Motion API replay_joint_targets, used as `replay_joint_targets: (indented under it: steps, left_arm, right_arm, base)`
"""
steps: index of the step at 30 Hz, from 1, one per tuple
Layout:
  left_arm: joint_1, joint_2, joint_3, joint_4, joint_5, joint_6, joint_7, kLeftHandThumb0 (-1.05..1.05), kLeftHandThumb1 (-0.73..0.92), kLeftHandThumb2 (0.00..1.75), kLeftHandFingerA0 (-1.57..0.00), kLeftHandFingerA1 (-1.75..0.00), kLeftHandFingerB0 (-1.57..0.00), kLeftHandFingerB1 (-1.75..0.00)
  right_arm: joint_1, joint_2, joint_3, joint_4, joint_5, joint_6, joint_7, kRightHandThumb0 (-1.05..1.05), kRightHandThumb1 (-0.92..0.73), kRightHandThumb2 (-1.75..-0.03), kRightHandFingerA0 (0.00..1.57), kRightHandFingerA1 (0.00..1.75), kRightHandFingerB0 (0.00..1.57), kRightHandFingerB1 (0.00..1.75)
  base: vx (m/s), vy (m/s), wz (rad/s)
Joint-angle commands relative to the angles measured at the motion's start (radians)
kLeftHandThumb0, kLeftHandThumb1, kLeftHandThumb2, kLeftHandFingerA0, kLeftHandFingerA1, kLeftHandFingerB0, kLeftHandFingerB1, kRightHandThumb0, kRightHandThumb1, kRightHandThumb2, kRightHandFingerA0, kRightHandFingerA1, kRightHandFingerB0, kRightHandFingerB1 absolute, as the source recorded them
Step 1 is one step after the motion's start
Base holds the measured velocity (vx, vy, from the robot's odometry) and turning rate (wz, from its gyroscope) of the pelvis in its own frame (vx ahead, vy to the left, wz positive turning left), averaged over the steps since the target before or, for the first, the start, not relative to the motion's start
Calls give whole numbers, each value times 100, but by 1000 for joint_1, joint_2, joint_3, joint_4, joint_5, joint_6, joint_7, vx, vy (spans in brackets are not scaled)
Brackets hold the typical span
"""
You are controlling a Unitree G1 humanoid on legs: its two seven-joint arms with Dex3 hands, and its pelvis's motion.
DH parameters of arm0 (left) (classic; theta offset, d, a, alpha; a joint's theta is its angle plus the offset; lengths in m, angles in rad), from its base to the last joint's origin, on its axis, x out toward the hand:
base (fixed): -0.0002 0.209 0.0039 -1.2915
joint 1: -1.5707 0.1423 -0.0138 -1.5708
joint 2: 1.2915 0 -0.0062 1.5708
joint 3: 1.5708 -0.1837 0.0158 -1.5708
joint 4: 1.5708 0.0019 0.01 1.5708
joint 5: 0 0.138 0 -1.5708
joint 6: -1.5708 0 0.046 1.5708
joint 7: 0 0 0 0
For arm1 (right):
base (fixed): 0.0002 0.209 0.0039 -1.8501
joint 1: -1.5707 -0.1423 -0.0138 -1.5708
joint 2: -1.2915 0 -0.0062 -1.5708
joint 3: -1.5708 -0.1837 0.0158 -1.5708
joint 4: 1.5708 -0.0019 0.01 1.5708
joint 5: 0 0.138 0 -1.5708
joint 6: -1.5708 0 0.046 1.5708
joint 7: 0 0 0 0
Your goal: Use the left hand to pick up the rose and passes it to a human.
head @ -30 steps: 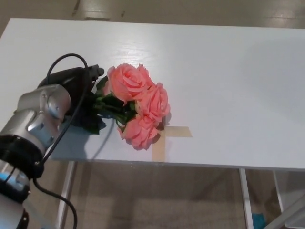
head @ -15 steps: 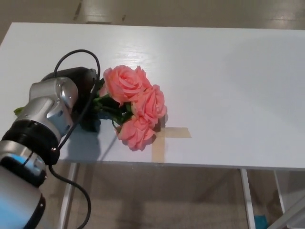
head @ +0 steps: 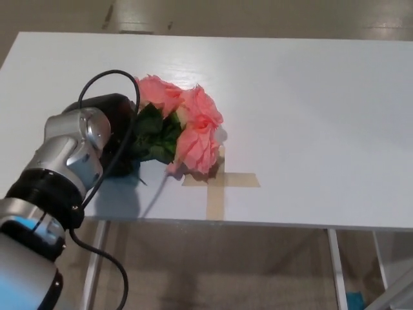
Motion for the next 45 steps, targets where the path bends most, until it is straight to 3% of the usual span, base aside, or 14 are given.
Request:
replay_joint_targets:
  steps: [1,5,7,8,9,11,12,14,16,25,29,30,34,45]
  left_arm:
    - [40,6,17,1,-9,-39,-3,-30,74,63,-108,-68,-45,-37]
    - [61,31,52,-54,-17,-67,27,-28,75,63,-103,-71,-44,-37]
    - [75,37,87,-86,-27,-83,67,-27,74,63,-96,-55,-47,-38]
    - [72,33,99,-85,-28,-85,82,-26,75,63,-96,-67,-49,-38]
    - [64,23,119,-75,-37,-85,101,-25,75,62,-87,-102,-60,-42]
    - [58,6,162,-67,-56,-91,142,-24,76,62,-86,-107,-69,-46]
    - [58,2,176,-65,-58,-100,156,-23,76,63,-81,-124,-84,-54]
    - [72,-5,202,-78,-67,-119,180,-22,76,64,-74,-134,-88,-64]
    - [76,-10,232,-95,-87,-130,188,-22,77,65,-65,-149,-79,-91]
    - [57,-106,506,-287,-304,-27,137,-18,85,66,-94,-136,-82,-84]
    - [22,-143,581,-327,-361,31,118,-17,87,67,-95,-137,-82,-84]
    - [13,-160,622,-352,-408,52,103,-15,86,68,-97,-137,-79,-99]
    - [7,-190,675,-402,-462,83,85,-13,80,75,-94,-136,-74,-108]
    - [41,-250,697,-495,-526,167,76,-15,79,74,-97,-136,-80,-97]
  right_arm:
    - [1,0,-5,5,1,4,-5,-35,-70,-61,64,42,50,38]
    - [11,-3,-3,6,-1,1,-4,-35,-70,-61,64,42,50,38]
    - [16,-4,-7,6,3,-1,0,-35,-70,-61,64,42,50,38]
    - [15,-3,-8,6,4,-2,0,-35,-70,-61,64,42,50,38]
    - [14,-3,-8,6,4,-2,0,-35,-70,-61,64,42,50,38]
    - [18,-4,-7,5,2,-4,2,-35,-70,-61,64,42,50,38]
    - [18,-5,-7,5,3,-4,3,-35,-70,-61,64,42,50,38]
    - [27,-10,-8,5,3,-8,4,-35,-70,-61,64,42,50,38]
    - [29,-12,-6,5,1,-8,3,-35,-70,-61,64,42,50,38]
    - [21,-16,-4,2,0,-6,4,-35,-70,-61,64,42,49,37]
    - [10,-18,-6,2,1,-4,3,-35,-70,-61,64,42,50,38]
    - [8,-17,-7,3,3,0,4,-35,-70,-61,64,42,50,38]
    - [0,-17,-6,4,1,4,2,-35,-70,-61,64,42,51,38]
    - [10,-15,2,7,-5,-3,-1,-35,-70,-61,64,42,50,38]
  base:
    - [0,0,0]
    - [0,0,0]
    - [0,0,0]
    - [0,0,0]
    - [0,0,0]
    - [0,0,0]
    - [0,0,0]
    - [0,0,0]
    - [0,0,0]
    - [0,0,0]
    - [0,0,0]
    - [0,0,0]
    - [0,0,0]
    - [0,0,0]
